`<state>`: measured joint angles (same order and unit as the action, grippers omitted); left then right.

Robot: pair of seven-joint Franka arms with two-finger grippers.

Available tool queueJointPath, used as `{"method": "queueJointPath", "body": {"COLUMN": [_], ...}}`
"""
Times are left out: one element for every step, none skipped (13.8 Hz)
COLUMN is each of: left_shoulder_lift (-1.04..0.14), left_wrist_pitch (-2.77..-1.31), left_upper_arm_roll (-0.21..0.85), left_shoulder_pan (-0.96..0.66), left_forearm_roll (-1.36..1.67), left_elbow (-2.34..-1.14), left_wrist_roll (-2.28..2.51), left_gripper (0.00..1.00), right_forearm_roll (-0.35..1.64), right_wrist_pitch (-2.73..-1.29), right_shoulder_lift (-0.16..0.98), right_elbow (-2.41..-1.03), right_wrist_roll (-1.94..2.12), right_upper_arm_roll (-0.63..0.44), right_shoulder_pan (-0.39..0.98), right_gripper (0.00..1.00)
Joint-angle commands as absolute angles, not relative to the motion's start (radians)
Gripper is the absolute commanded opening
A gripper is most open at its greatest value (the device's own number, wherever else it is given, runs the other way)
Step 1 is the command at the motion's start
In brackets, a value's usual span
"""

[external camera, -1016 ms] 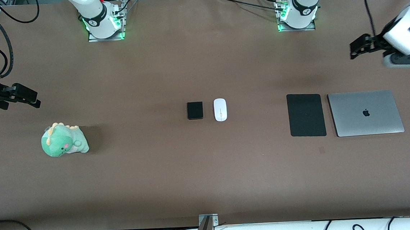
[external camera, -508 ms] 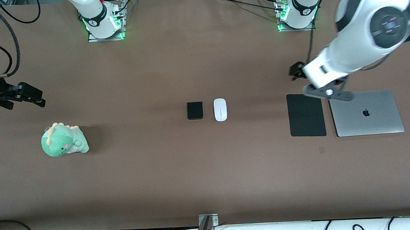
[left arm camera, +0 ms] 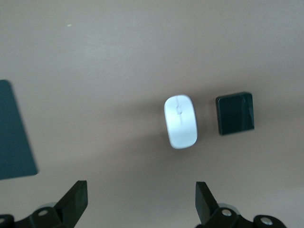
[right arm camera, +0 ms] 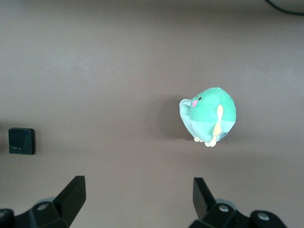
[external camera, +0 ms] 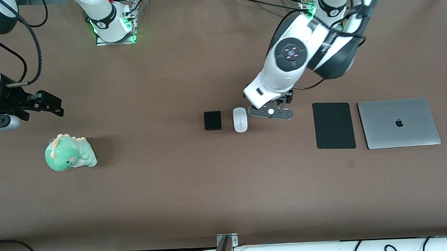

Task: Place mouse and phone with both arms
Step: 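Lower the left gripper and grasp the white mouse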

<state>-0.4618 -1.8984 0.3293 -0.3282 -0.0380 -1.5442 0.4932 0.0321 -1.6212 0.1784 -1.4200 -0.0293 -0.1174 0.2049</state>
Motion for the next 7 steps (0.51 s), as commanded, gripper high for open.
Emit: {"method": "queueJointPath", "body": {"left_shoulder_lift": [-0.555, -0.584, -0.612, -0.629, -0.643, -0.656, -0.676], "left_wrist_pitch": [-2.004, -2.05, -2.113, -2.172, -2.227, -2.271, -2.307], "left_upper_arm_roll": [0.321, 0.322, 0.324, 0.322, 0.322, 0.322, 0.321], "left_shoulder_pan": [-0.386, -0.403, -0.406, -0.408, -0.411, -0.413, -0.414], "left_forearm_roll": [-0.116, -0.173, -0.207, -0.212, -0.219, -0.224, -0.227], "left_elbow": [-1.534, -1.548, -1.566, -1.586, -1.612, -1.626, -1.64], "left_wrist_roll": [0.605, 0.655, 0.705, 0.731, 0.733, 0.735, 0.742], "left_gripper": [1.0, 1.0, 1.0, 1.0, 1.0, 1.0, 1.0], "right_forearm_roll": [0.028, 0.028, 0.028, 0.028, 0.028, 0.028, 0.028], "right_wrist_pitch": [-1.618, -1.618, -1.621, -1.621, -1.621, -1.621, -1.621], "right_shoulder_lift": [0.176, 0.176, 0.178, 0.179, 0.179, 0.181, 0.181], "right_elbow": [-1.417, -1.417, -1.417, -1.417, -1.417, -1.417, -1.417], "right_wrist_roll": [-0.021, -0.021, -0.023, -0.023, -0.023, -0.023, -0.021], "right_upper_arm_roll": [-0.12, -0.12, -0.12, -0.12, -0.12, -0.12, -0.12], "right_shoulder_pan": [0.212, 0.213, 0.218, 0.219, 0.219, 0.219, 0.219], "right_gripper": [1.0, 1.0, 1.0, 1.0, 1.0, 1.0, 1.0]}}
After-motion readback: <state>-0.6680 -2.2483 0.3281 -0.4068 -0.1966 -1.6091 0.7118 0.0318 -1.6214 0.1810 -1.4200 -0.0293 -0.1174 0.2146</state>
